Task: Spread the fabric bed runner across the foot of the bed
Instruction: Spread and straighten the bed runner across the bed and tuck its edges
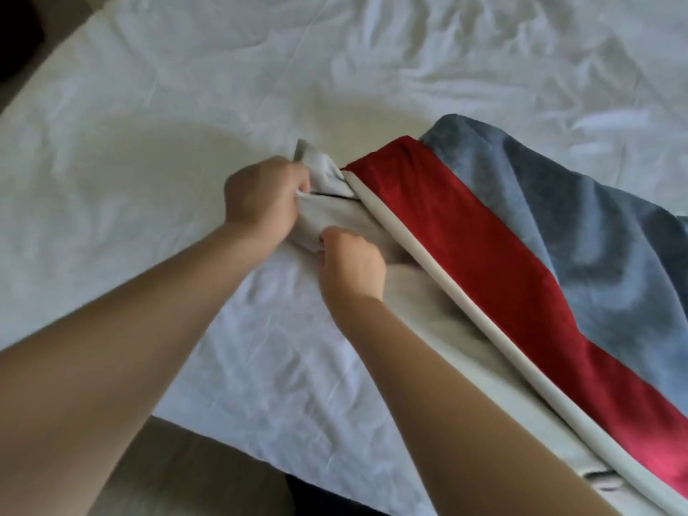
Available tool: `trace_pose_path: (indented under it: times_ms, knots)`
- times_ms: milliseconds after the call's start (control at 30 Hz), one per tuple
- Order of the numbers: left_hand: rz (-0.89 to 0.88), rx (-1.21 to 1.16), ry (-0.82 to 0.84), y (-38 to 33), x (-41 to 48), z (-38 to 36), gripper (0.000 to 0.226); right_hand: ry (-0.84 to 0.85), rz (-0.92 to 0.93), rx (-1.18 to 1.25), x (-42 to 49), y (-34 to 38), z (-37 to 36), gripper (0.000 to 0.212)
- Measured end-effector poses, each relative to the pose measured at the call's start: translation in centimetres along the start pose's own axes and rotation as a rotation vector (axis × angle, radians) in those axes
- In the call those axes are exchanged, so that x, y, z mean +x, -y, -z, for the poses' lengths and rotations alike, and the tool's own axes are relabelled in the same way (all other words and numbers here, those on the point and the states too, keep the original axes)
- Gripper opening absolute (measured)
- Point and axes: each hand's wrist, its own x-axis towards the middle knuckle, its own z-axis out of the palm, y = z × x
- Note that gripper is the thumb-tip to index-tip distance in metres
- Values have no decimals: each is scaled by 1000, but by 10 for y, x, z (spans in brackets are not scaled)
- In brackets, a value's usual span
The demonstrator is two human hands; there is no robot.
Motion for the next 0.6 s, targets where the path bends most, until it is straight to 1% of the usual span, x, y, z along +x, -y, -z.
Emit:
trace_pose_path:
  times_ms: [67, 133, 200, 233, 300, 333, 367, 400, 433, 467, 500, 533, 567, 600]
  knots:
    - [22, 15, 27, 1, -1, -6, 22, 71, 26, -9, 1, 3, -3, 22]
    - [56, 19, 33, -4, -6, -13, 21, 104, 77, -19, 0, -3, -3, 23]
    - [78, 21, -20, -11, -9, -15, 19, 58, 173, -20, -1, -13, 3, 18]
    - [59, 28, -55, -15, -10, -15, 18, 9, 236, -41, -2, -19, 9, 18]
    - [-27, 49, -126, -22, -10, -12, 16, -119, 329, -176, 4, -35, 24, 23]
    - [-71, 58, -157, -26, -8, -10, 15, -176, 331, -261, 10, -44, 33, 30]
    - [-103, 58, -182, -29, -6, -8, 14, -190, 316, -331, 17, -55, 42, 38]
    - [-116, 44, -207, -33, -3, -6, 13, -146, 295, -359, 23, -66, 50, 41]
    - [-101, 22, -228, -38, 0, -4, 15, -101, 274, -348, 28, -77, 58, 36]
    - [-45, -1, -233, -43, 2, -4, 21, -54, 256, -335, 33, -88, 65, 28]
    - [55, -26, -218, -48, 4, -5, 34, -30, 250, -343, 37, -101, 72, 24]
    - [196, -70, -167, -54, 6, -6, 51, -17, 253, -358, 40, -112, 80, 22]
    - [364, -145, -75, -60, 7, -8, 69, -12, 260, -370, 41, -123, 87, 21]
    - [520, -232, 38, -66, 7, -9, 80, -10, 268, -375, 42, -133, 95, 21]
